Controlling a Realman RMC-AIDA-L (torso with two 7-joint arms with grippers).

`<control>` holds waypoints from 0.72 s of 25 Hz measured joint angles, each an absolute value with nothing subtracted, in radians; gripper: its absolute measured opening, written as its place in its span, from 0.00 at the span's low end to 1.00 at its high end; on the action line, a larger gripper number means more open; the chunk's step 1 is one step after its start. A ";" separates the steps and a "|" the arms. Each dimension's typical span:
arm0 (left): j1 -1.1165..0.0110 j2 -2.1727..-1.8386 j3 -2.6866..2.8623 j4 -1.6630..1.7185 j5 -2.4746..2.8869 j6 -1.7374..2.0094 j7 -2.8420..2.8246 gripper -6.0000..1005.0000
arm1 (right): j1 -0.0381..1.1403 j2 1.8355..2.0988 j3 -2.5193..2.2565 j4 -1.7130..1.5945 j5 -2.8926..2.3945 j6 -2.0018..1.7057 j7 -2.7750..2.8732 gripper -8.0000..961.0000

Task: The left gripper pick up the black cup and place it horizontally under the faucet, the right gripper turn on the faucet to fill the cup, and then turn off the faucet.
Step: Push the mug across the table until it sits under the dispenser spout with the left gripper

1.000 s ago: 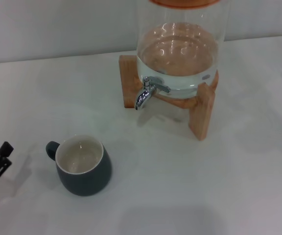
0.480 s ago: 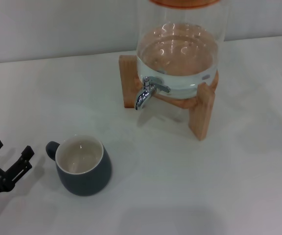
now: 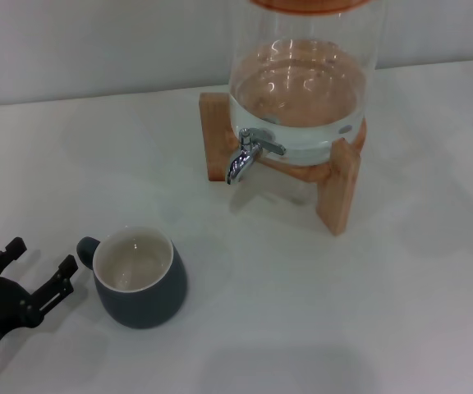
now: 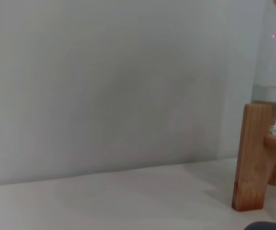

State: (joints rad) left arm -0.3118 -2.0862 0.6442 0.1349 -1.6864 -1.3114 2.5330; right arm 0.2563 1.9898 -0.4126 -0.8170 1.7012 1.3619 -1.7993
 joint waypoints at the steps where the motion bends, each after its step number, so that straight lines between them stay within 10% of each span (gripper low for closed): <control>1: -0.314 -2.086 0.644 0.135 -1.683 -1.306 2.535 0.88 | 0.256 1.990 -0.413 -0.817 1.701 1.362 -1.799 0.84; 18: -0.372 -2.086 0.646 0.126 -1.638 -1.251 2.520 0.88 | 0.254 1.994 -0.410 -0.817 1.703 1.359 -1.802 0.84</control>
